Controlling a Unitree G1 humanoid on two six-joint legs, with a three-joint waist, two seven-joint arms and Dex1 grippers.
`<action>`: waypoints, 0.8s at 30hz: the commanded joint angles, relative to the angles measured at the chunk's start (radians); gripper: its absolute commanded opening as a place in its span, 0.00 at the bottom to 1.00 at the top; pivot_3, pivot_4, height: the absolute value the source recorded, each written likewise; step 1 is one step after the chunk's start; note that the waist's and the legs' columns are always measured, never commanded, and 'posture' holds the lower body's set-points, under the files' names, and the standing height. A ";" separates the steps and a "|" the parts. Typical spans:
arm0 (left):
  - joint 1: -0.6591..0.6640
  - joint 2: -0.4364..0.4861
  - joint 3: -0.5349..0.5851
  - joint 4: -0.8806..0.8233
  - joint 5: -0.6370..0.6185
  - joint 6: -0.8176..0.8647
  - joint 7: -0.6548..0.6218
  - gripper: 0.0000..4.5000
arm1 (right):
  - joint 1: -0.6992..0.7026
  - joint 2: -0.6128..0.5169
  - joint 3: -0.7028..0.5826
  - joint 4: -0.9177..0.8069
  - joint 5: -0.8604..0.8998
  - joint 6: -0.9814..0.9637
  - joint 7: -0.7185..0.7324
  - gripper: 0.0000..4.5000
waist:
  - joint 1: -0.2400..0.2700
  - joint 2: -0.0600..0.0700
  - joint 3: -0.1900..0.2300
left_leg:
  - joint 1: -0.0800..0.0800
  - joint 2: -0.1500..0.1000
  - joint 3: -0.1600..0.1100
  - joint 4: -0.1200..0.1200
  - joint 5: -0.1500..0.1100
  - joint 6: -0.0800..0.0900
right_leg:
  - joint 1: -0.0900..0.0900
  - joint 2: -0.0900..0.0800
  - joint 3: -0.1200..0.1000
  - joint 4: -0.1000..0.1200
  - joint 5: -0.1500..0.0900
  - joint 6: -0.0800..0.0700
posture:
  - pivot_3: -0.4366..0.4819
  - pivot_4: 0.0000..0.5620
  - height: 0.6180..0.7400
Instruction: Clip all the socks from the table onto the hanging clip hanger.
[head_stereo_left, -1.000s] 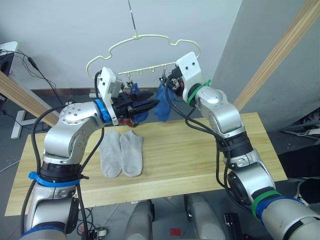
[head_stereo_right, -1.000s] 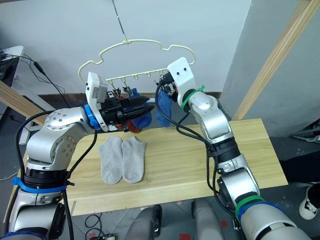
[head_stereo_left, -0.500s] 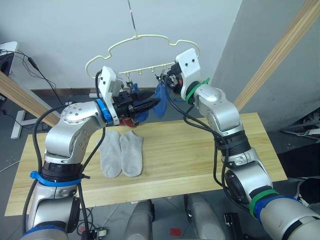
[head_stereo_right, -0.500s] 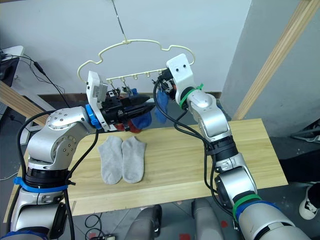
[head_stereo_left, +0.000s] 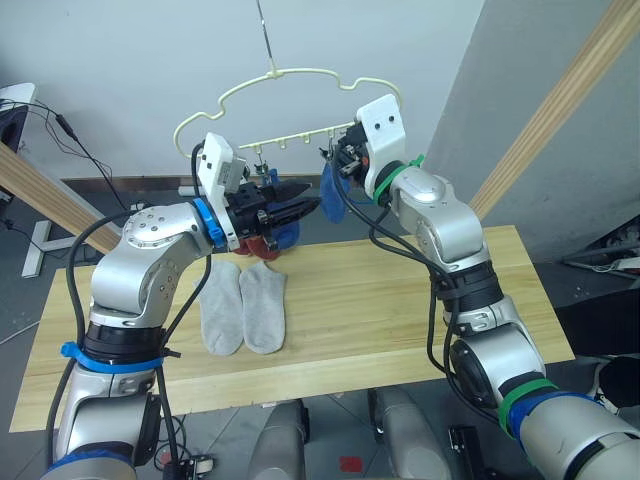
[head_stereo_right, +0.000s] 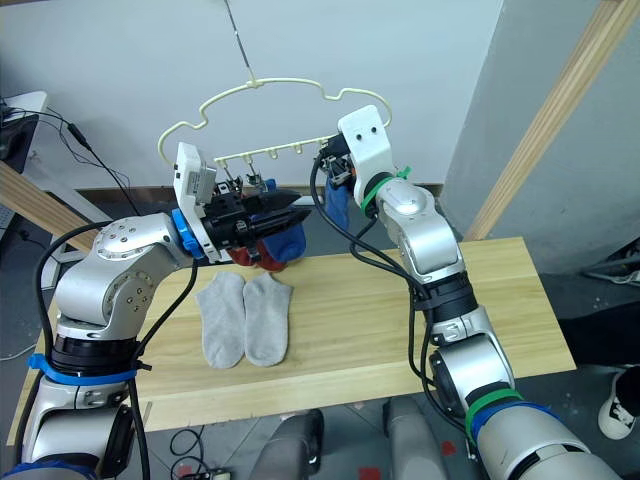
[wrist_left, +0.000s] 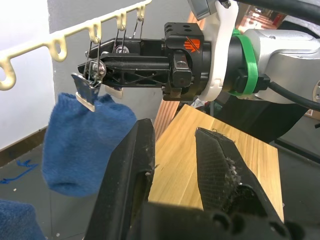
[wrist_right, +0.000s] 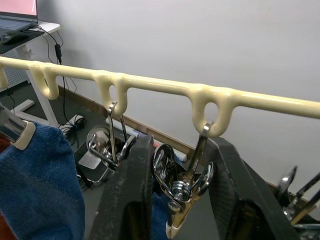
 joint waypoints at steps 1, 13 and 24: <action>-0.014 0.002 0.028 -0.040 -0.014 -0.003 0.003 0.35 | 0.001 0.001 -0.006 -0.061 -0.001 0.005 -0.010 0.34 | 0.000 0.000 0.000 | 0.000 0.000 0.000 0.000 0.000 0.000 | 0.000 0.000 0.000 0.000 0.000 0.000 | 0.41 0.53 1.00; -0.017 0.000 0.025 -0.049 -0.017 0.008 0.008 0.35 | 0.051 0.003 -0.024 -0.156 0.005 0.102 -0.068 0.34 | 0.000 0.000 0.000 | 0.000 0.000 0.000 0.000 0.000 0.000 | 0.000 0.000 0.000 0.000 0.000 0.000 | 0.41 0.53 1.00; -0.021 -0.001 0.023 -0.047 -0.016 0.008 0.007 0.35 | 0.039 0.020 -0.009 -0.150 0.025 0.088 -0.036 0.34 | 0.000 0.000 0.000 | 0.000 0.000 0.000 0.000 0.000 0.000 | 0.000 0.000 0.000 0.000 0.000 0.000 | 0.41 0.52 1.00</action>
